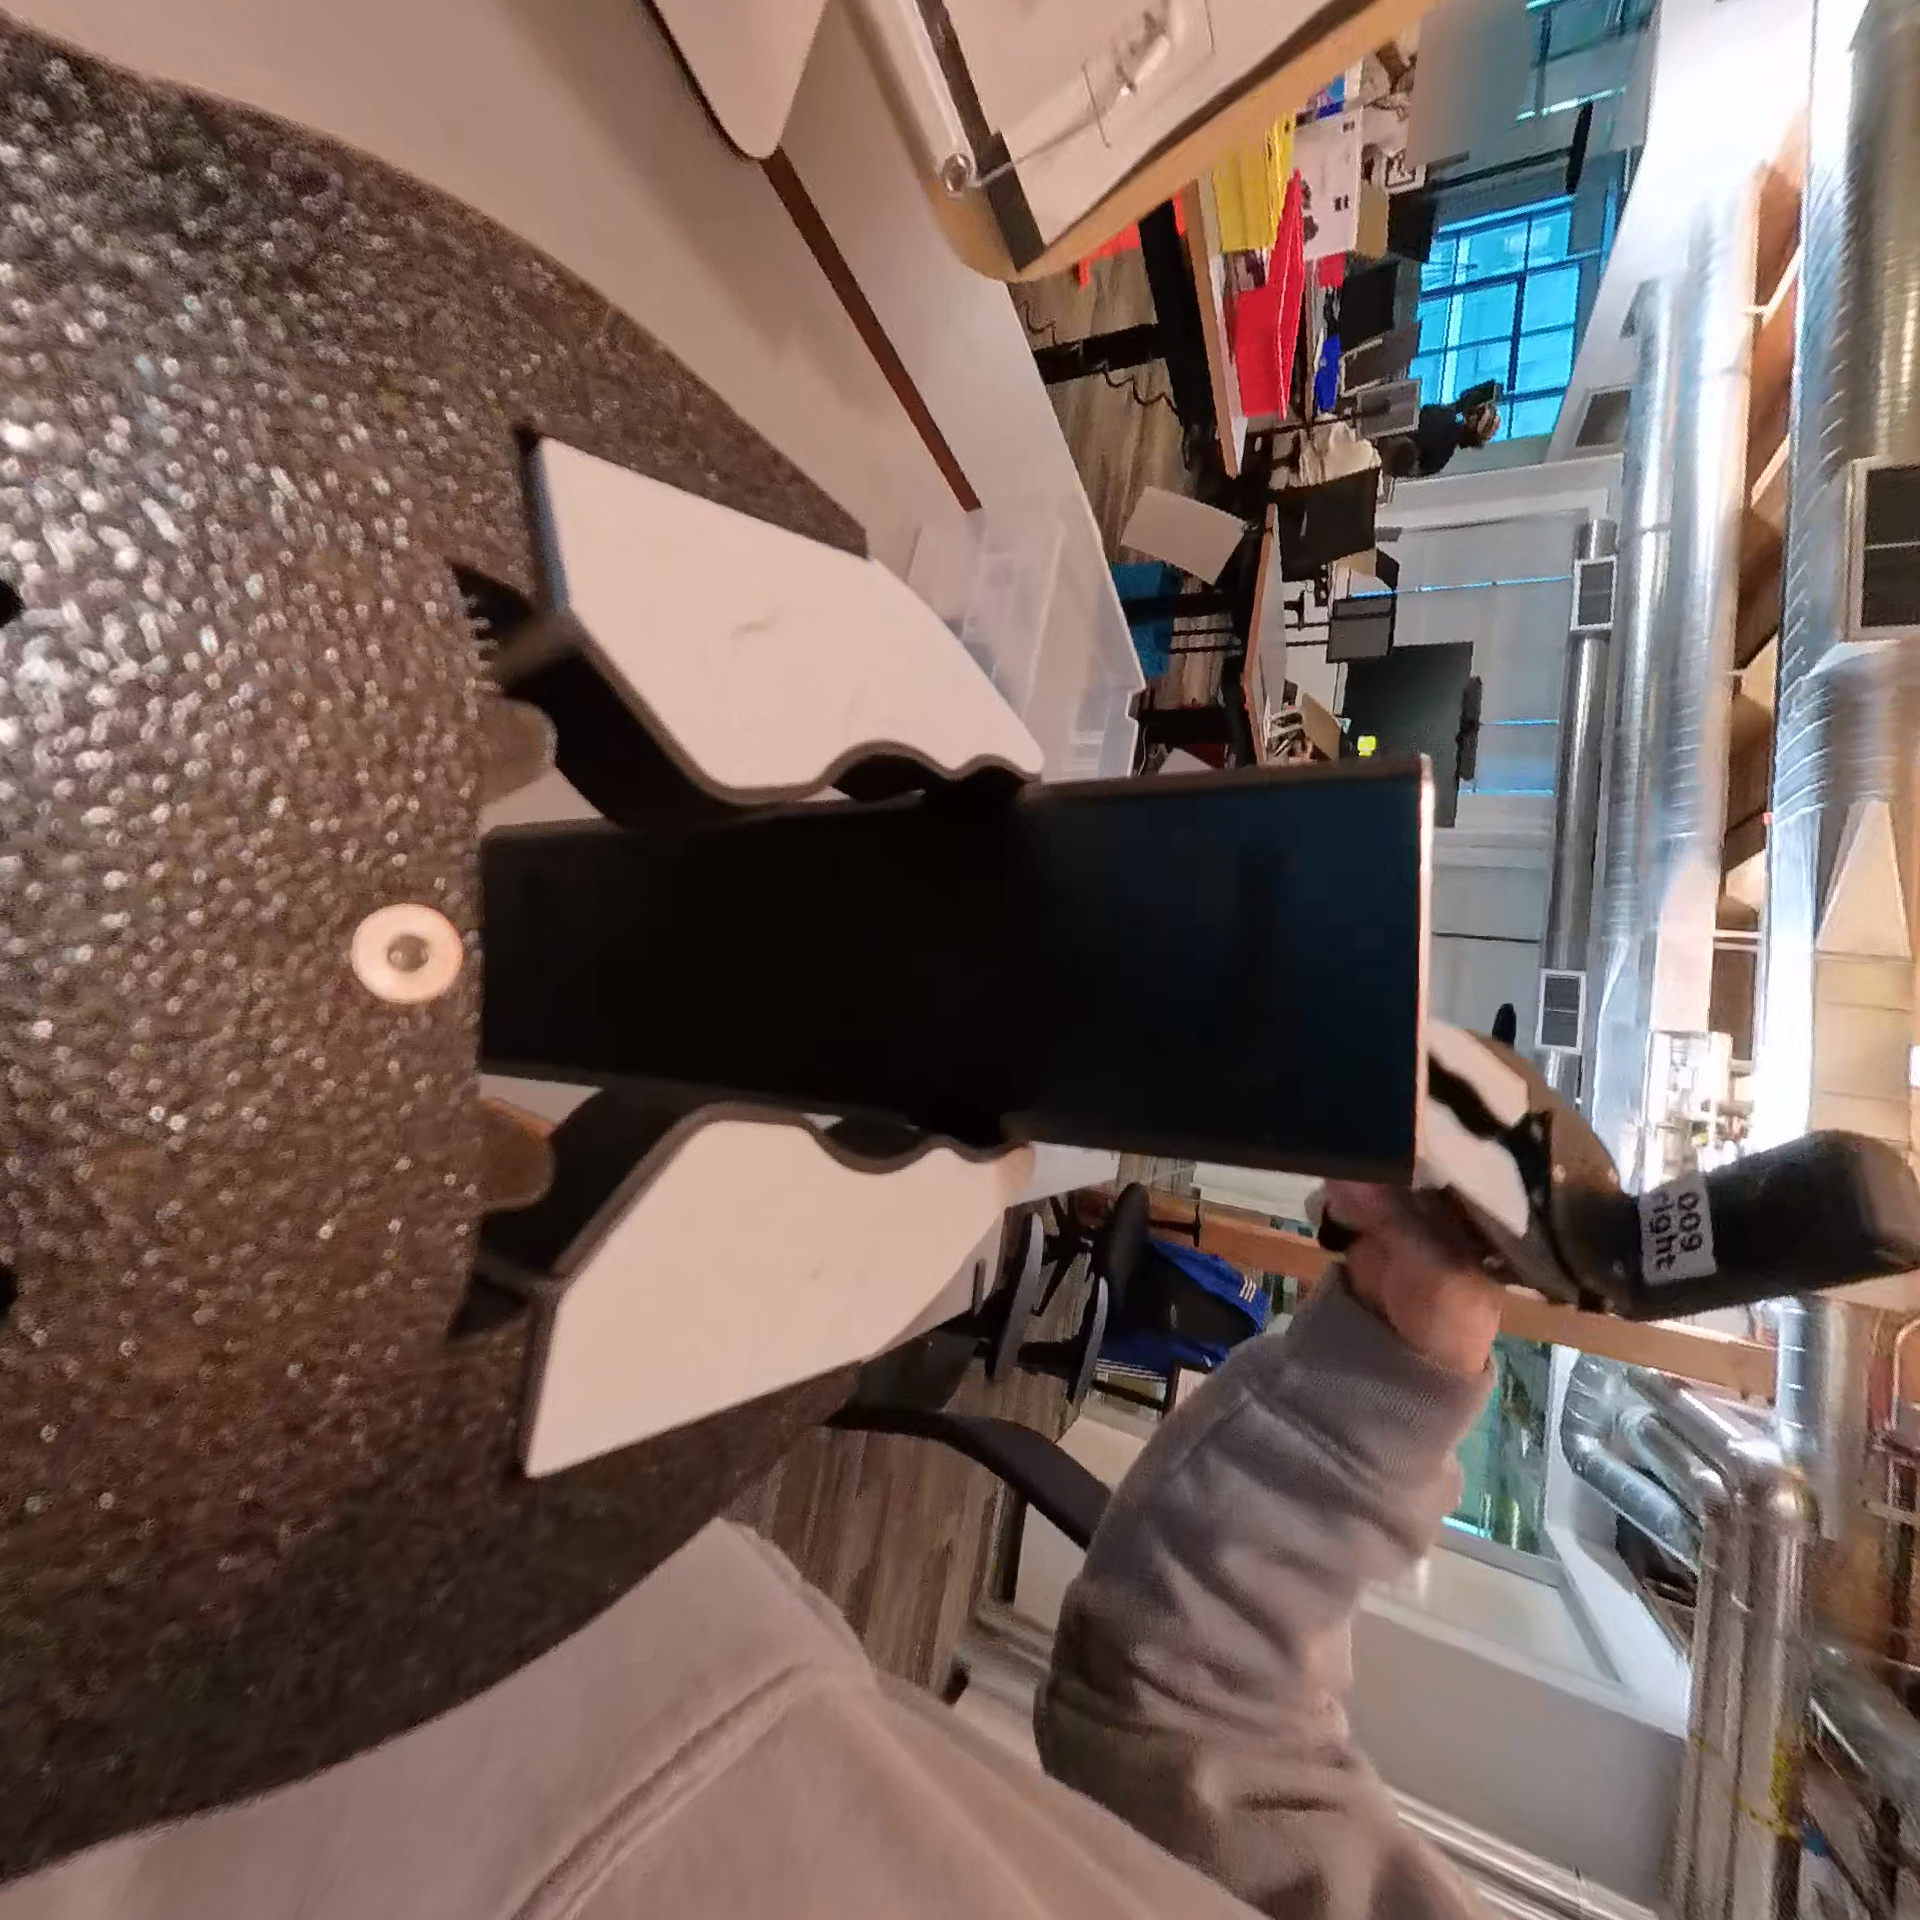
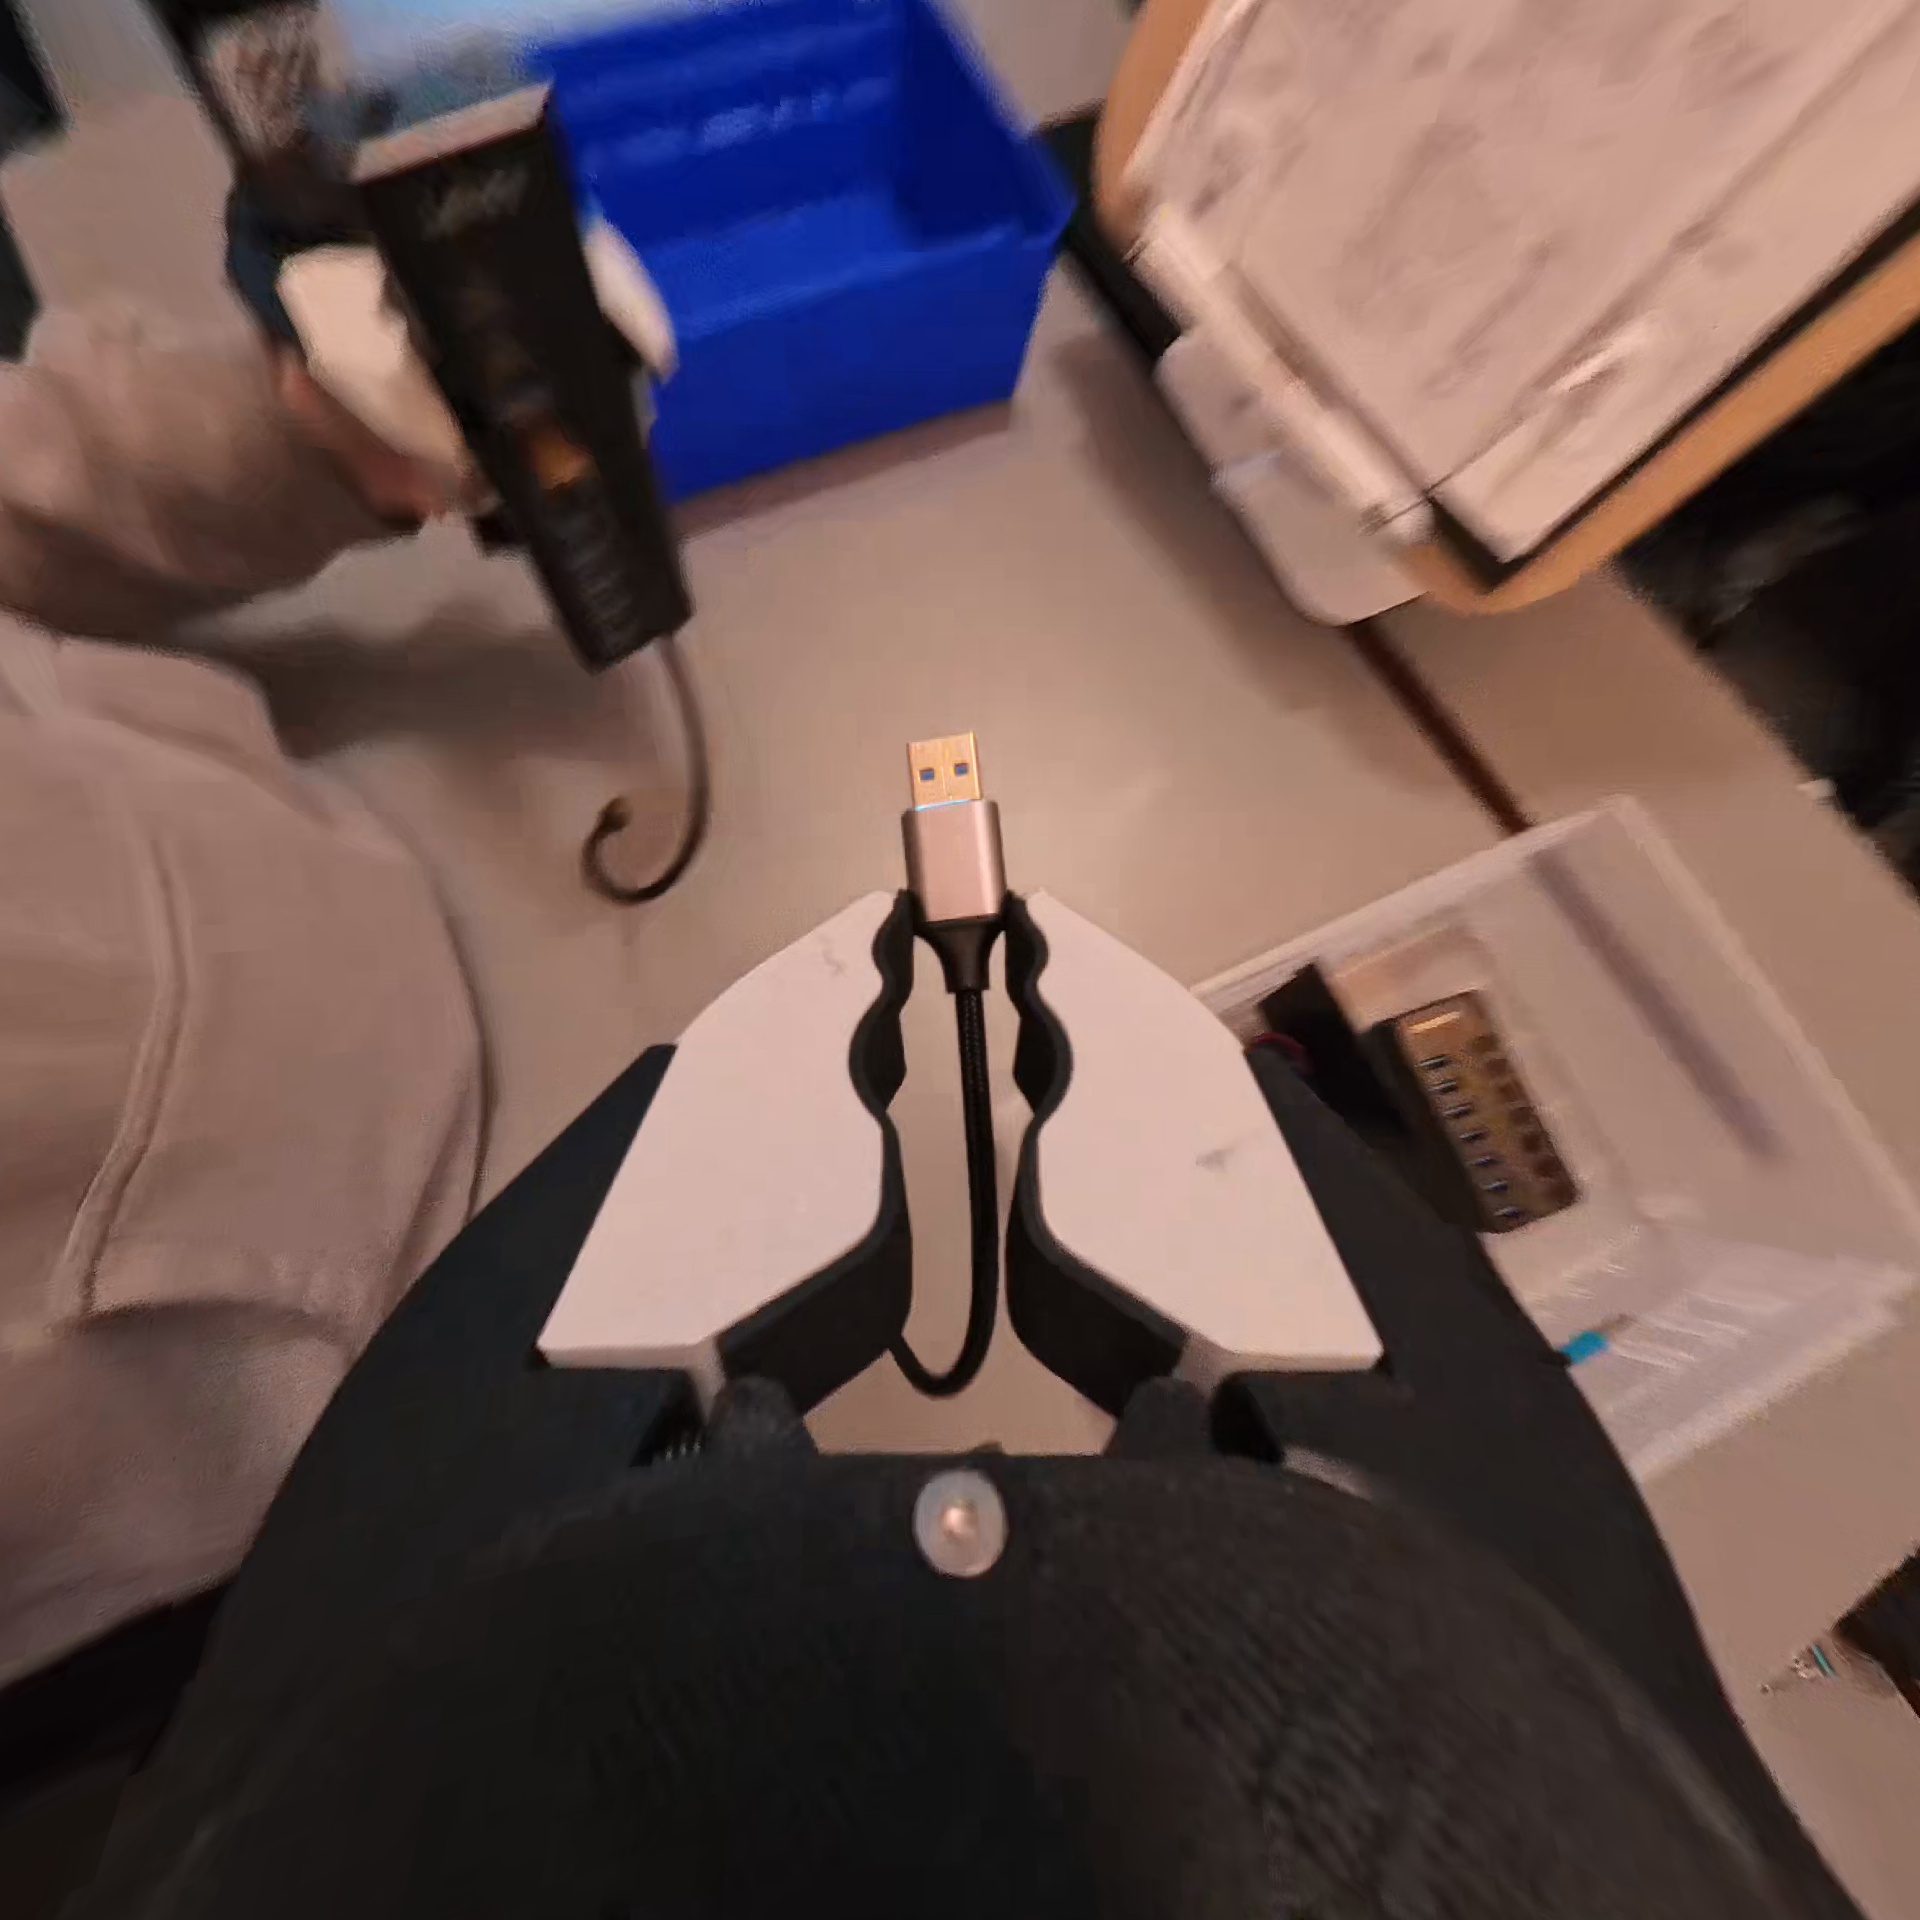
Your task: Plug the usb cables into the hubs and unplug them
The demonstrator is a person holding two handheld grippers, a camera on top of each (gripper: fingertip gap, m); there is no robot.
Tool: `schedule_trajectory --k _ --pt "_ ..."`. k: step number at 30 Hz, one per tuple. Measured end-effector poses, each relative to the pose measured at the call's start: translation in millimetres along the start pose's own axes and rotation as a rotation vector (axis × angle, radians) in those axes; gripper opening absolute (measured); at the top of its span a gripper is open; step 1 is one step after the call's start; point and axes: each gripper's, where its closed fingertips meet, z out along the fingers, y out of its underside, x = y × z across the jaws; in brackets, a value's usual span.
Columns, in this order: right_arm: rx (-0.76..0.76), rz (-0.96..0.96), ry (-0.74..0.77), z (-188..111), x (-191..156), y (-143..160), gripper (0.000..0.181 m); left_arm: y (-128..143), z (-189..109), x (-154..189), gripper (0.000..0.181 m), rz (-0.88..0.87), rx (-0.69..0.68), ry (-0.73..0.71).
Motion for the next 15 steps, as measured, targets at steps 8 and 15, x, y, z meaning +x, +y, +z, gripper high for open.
schedule_trajectory --k 8,15 --pt "0.159 0.054 0.178 -14 108 34 0.017 10 12 26 0.06 0.019 -0.056 0.098" --pt "-0.014 0.252 0.128 68 123 140 0.017 10 14 26 0.06 -0.021 -0.033 0.108"
